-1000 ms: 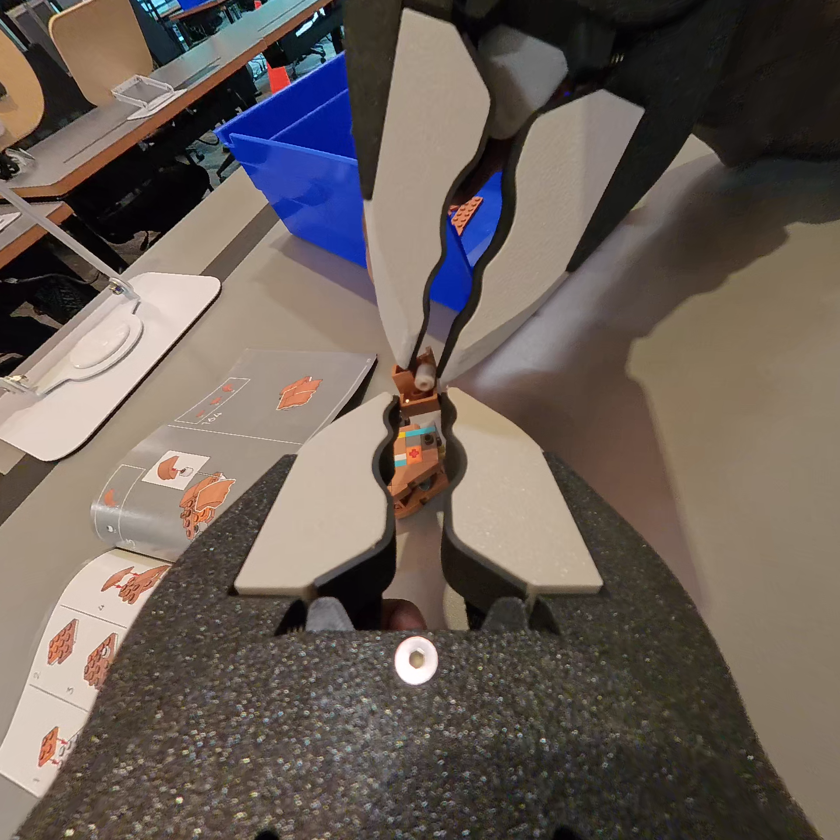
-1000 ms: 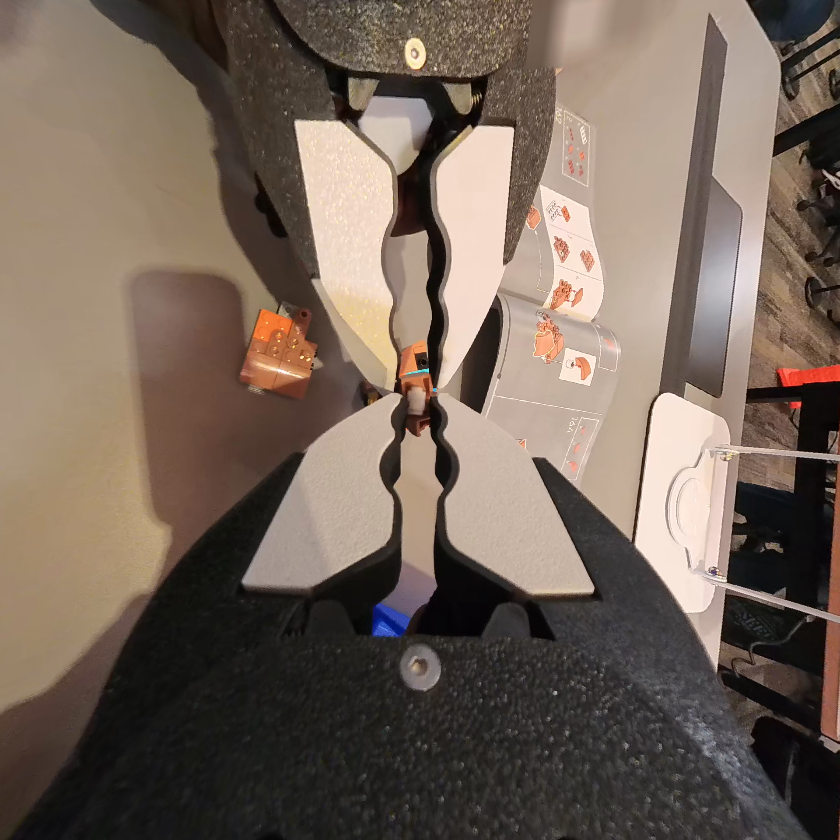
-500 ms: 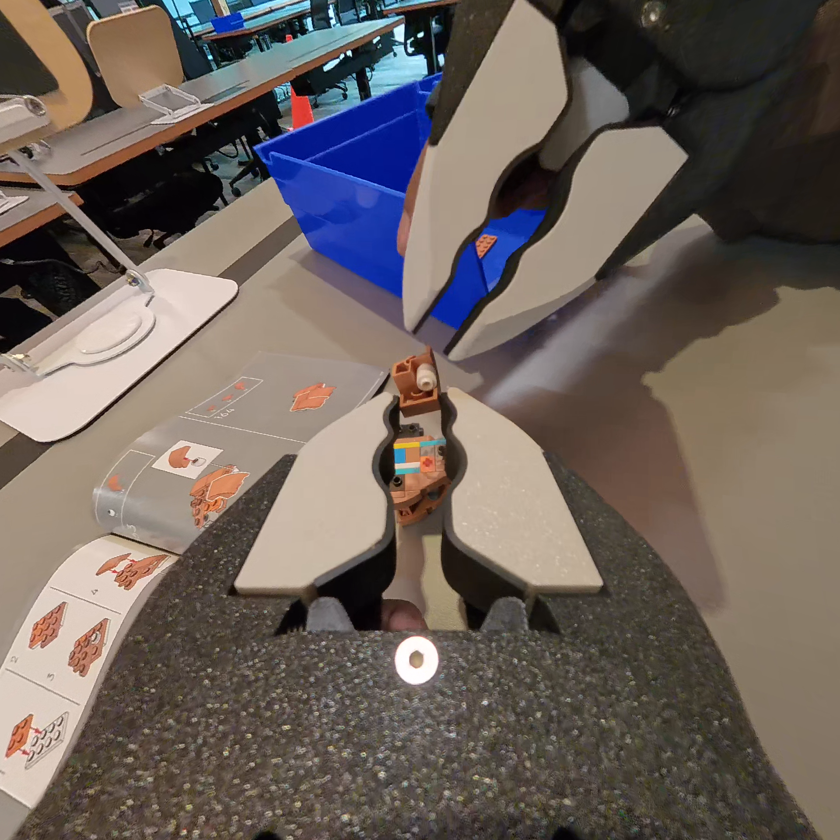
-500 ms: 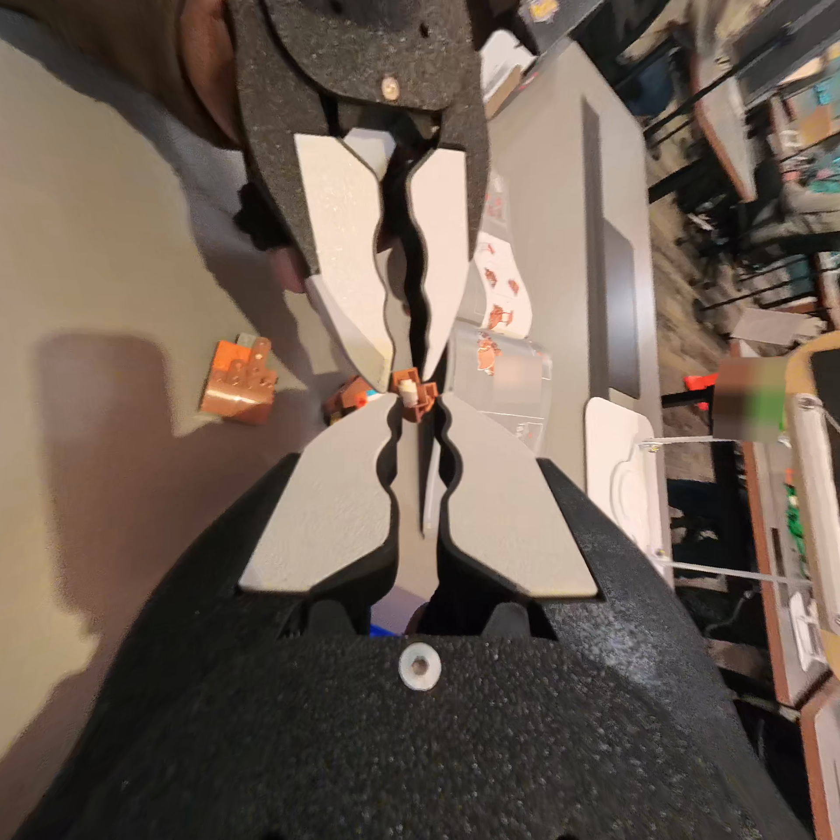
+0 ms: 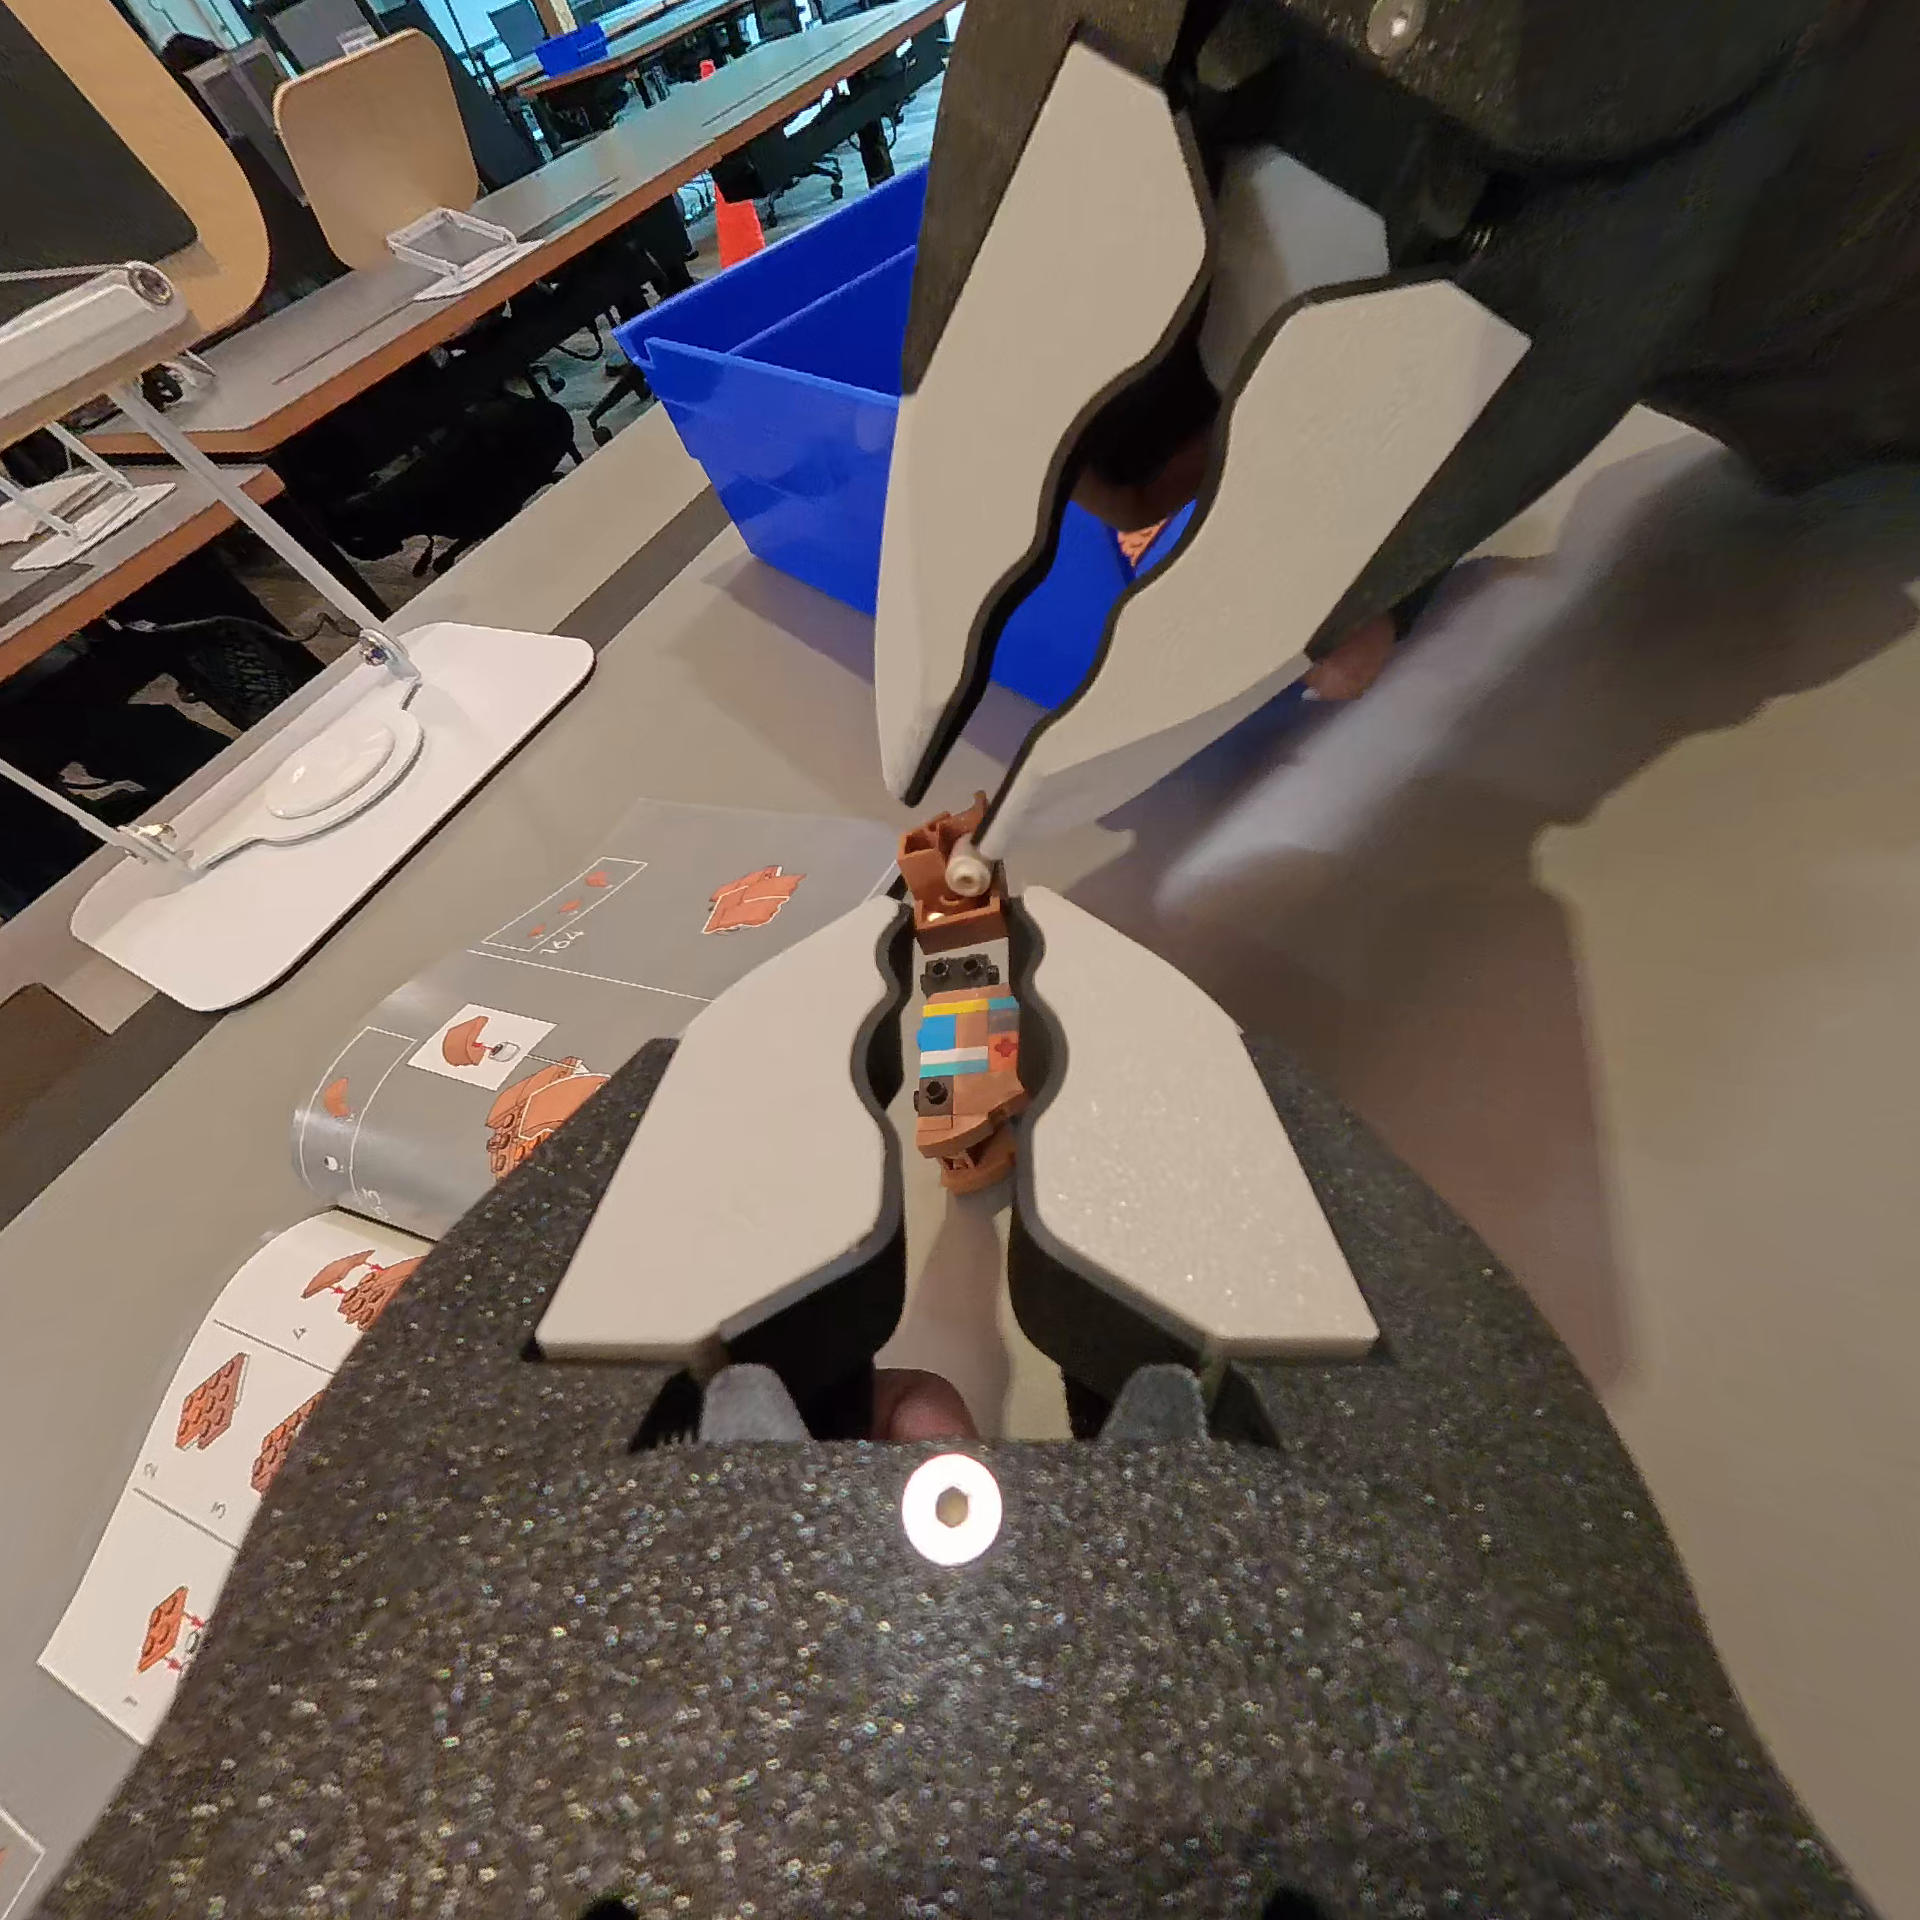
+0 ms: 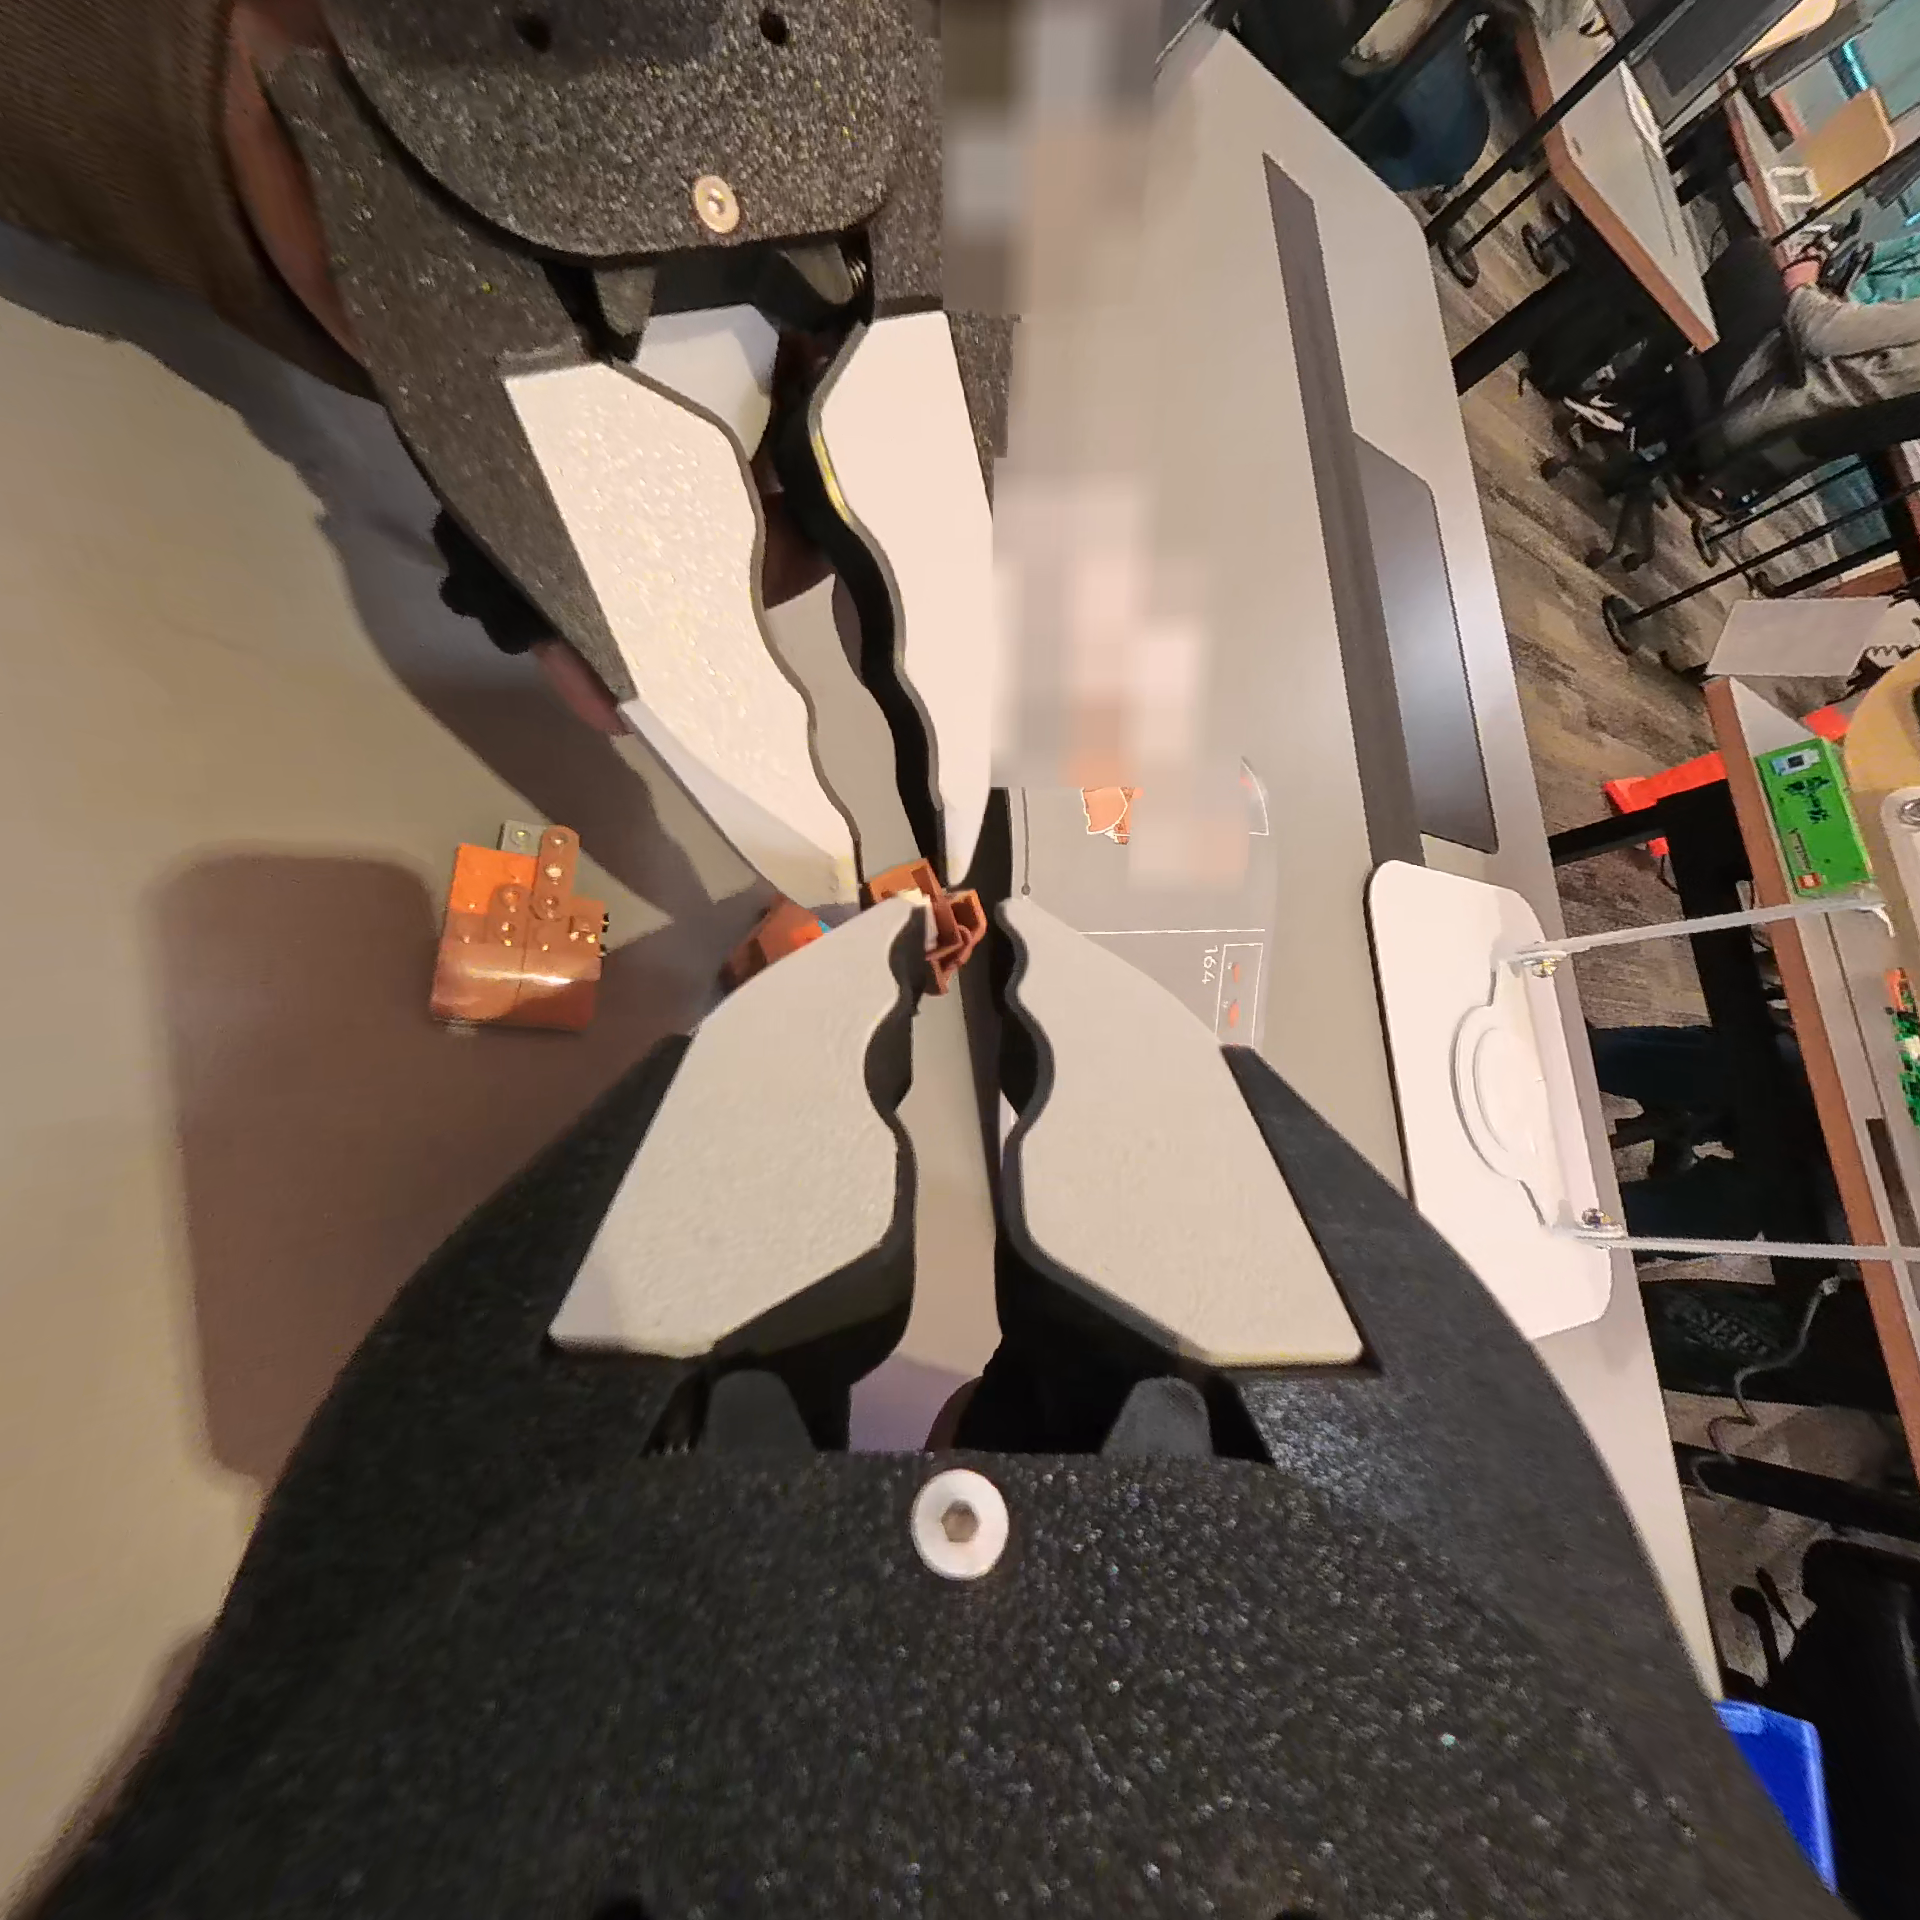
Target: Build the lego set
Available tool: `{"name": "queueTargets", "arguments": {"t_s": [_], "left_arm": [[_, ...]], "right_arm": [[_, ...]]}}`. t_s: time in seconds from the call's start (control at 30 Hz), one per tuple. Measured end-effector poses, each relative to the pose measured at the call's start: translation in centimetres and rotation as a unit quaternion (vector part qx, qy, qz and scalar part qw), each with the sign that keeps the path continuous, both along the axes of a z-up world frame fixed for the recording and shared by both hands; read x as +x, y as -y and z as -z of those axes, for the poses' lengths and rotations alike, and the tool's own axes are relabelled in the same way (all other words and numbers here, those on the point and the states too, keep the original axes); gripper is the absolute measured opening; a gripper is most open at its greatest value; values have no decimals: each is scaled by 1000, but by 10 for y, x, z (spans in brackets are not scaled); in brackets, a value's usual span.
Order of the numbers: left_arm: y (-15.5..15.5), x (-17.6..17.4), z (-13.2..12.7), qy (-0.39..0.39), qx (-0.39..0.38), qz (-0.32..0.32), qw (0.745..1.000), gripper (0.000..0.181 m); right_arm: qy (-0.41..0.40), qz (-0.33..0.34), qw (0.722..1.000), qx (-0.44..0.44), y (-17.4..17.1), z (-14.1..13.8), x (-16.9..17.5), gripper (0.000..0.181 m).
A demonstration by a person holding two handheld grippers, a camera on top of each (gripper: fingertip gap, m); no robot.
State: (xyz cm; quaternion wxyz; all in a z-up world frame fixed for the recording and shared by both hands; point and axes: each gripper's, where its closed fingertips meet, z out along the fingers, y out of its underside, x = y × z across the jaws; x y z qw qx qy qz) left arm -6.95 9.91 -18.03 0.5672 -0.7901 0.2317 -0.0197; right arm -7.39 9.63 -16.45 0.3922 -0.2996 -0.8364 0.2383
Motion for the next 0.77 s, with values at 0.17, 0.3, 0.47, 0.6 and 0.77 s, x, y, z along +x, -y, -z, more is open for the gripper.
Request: {"name": "queueTargets", "arguments": {"t_s": [0.17,0.3,0.47,0.6,0.77], "left_arm": [[0,0,2,-10,-1,-1,1000,17],[0,0,2,-14,-2,-1,1000,17],[0,0,-1,-2,3,1,1000,17],[2,0,-6,15,8,6,1000,17],[2,1,-6,19,7,9,1000,17]], "right_arm": [[3,-5,1000,-3,4,3,-1,10],[-2,-7,1000,0,5,4,-2,11],[-15,-27,999,15,4,1,0,12],[-21,-64,997,37,2,1,5,13],[-39,-106,992,53,6,0,10,13]]}}
